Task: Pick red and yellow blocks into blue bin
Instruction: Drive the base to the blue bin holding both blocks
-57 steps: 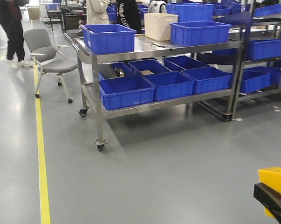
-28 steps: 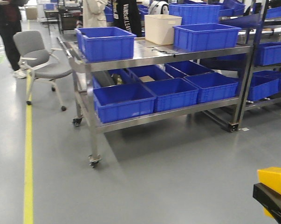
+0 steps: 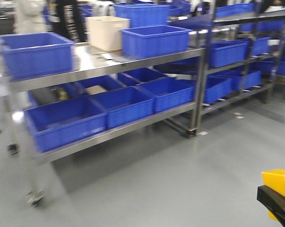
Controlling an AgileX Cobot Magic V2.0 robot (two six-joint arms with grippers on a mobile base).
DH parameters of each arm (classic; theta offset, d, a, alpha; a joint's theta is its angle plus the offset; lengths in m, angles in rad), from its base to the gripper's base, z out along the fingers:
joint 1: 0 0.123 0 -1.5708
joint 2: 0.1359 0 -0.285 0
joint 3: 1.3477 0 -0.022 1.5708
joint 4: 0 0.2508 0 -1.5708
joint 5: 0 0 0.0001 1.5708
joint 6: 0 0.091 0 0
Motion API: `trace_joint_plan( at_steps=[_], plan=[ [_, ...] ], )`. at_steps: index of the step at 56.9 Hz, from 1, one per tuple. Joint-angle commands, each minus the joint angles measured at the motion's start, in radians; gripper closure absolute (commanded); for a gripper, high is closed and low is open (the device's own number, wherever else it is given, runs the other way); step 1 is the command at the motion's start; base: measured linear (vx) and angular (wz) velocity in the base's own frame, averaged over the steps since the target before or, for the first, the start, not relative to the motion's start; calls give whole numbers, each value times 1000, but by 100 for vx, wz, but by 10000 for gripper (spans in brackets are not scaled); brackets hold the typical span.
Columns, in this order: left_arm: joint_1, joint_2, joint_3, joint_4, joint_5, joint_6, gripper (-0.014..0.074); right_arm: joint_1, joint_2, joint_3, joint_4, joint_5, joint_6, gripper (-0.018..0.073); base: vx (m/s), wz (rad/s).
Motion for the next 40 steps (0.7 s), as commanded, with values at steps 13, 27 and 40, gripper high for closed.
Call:
trace_joint_plan(
  at_steps=[13, 27, 40],
  plan=[
    [-5, 4, -27, -12, -80, -9, 596, -3, -2, -30, -9, -84, -3, 568, 52, -49],
    [-5, 4, -27, -12, -80, -9, 596, -3, -2, -30, -9, -85, -3, 568, 50, -46],
    [-5, 4, -27, -12, -80, -9, 596, -3, -2, -30, -9, -85, -3, 568, 49, -40]
  ],
)
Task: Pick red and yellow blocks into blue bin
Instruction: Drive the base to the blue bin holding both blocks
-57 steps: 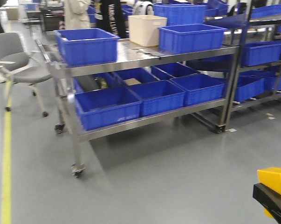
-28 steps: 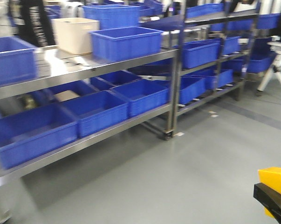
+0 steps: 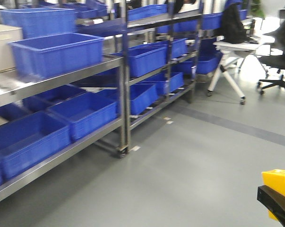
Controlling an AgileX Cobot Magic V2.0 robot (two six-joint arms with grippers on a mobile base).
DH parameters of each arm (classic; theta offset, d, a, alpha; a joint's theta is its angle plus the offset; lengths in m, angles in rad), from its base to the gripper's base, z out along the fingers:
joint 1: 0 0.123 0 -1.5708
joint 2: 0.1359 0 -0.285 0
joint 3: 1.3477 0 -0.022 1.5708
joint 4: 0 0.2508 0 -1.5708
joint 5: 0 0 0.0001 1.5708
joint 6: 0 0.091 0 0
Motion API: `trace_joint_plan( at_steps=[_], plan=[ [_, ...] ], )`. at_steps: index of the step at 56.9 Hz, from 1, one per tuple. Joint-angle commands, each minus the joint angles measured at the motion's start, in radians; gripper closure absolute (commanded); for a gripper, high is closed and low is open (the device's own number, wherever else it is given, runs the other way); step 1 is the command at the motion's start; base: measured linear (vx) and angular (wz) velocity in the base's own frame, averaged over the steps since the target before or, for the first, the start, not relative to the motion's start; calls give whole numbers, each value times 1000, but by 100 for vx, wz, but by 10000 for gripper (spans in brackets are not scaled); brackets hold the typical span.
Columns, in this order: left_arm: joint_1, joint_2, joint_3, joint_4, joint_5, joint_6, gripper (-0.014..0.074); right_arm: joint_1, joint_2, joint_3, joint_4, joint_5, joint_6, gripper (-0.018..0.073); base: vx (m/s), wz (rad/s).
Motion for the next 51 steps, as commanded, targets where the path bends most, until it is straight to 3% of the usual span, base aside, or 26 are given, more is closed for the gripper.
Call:
trace_joint_plan(
  at_steps=[1, 51],
  plan=[
    [-5, 4, -27, -12, -80, -9, 596, -3, -2, -30, -9, -85, -3, 568, 49, -38],
    [-5, 2, -27, -12, -80, -9, 596, -3, -2, -30, -9, -85, -3, 568, 54, -37]
  ],
)
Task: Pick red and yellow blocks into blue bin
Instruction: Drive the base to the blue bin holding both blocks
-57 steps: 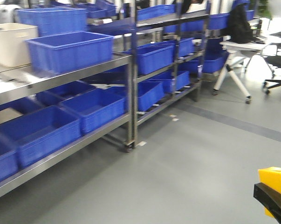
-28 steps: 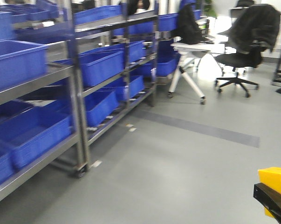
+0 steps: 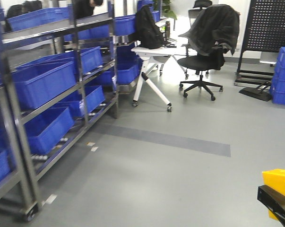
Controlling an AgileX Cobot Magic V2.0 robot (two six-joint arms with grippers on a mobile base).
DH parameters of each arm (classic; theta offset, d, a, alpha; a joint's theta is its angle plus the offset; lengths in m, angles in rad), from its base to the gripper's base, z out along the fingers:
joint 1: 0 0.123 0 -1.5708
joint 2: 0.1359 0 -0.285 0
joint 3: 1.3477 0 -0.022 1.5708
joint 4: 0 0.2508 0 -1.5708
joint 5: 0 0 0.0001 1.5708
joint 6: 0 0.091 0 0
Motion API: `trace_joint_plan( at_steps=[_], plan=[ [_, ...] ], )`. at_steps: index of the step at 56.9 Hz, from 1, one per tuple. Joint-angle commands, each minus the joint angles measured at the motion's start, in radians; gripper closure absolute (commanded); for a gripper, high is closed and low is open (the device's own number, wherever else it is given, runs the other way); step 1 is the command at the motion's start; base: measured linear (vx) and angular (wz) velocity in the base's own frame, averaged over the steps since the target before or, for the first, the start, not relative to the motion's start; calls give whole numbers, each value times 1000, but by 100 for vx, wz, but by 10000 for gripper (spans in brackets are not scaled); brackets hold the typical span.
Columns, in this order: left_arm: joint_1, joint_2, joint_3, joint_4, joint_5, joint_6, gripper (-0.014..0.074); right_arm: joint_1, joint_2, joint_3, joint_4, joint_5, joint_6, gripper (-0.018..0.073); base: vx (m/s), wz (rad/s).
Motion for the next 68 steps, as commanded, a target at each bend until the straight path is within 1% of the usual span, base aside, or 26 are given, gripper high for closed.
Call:
trace_joint_plan(
  at_steps=[1, 11, 21, 68],
  plan=[
    [-5, 2, -27, -12, -80, -9, 596, -3, -2, -30, -9, -85, -3, 568, 56, -16],
    [-5, 4, -27, -12, -80, -9, 596, -3, -2, -30, -9, -85, -3, 568, 56, -4],
    [-5, 4, -27, -12, -80, -9, 596, -3, -2, -30, -9, -85, -3, 568, 55, 22],
    [-5, 4, -27, -12, -80, -9, 596, -3, -2, -30, -9, -85, -3, 568, 49, 41]
  ],
)
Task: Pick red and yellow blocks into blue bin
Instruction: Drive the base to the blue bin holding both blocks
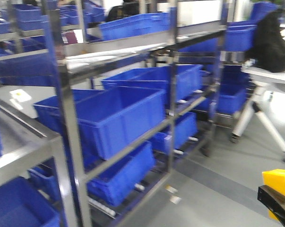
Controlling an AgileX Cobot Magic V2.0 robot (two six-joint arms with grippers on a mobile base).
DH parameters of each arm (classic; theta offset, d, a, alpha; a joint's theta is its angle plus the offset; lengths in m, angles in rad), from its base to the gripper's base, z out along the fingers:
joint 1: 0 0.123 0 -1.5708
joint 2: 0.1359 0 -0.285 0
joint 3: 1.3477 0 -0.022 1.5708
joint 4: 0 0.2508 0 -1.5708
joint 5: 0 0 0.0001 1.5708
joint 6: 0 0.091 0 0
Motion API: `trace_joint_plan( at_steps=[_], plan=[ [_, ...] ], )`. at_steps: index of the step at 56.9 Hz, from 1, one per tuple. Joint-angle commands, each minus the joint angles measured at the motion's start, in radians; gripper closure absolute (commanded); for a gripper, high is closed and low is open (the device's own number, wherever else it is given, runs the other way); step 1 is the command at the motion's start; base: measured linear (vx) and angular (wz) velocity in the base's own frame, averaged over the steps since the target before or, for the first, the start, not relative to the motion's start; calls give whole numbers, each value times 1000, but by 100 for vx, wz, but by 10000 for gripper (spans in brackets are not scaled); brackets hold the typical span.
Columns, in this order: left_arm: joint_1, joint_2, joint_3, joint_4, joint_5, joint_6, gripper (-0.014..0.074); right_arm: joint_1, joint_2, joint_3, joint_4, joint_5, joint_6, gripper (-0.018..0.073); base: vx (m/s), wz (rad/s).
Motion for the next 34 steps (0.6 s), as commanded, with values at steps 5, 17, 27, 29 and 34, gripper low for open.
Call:
trace_joint_plan(
  at_steps=[5, 17, 27, 29, 34],
  plan=[
    [-5, 3, -27, -10, -80, -9, 596, -3, -2, -30, -9, -85, -3, 568, 41, 54],
    [-5, 3, -27, -10, -81, -9, 596, -3, -2, -30, -9, -85, -3, 568, 35, 76],
    [-5, 2, -27, -10, -81, -9, 596, -3, -2, -30, -9, -85, -3, 568, 28, 99],
    [-5, 2, -27, -10, -81, -9, 596, -2, -2, -30, -9, -85, -3, 568, 25, 95],
    [-5, 2, -27, -10, -81, -9, 596, -2, -2, -30, -9, -85, -3, 568, 23, 88]
  ],
)
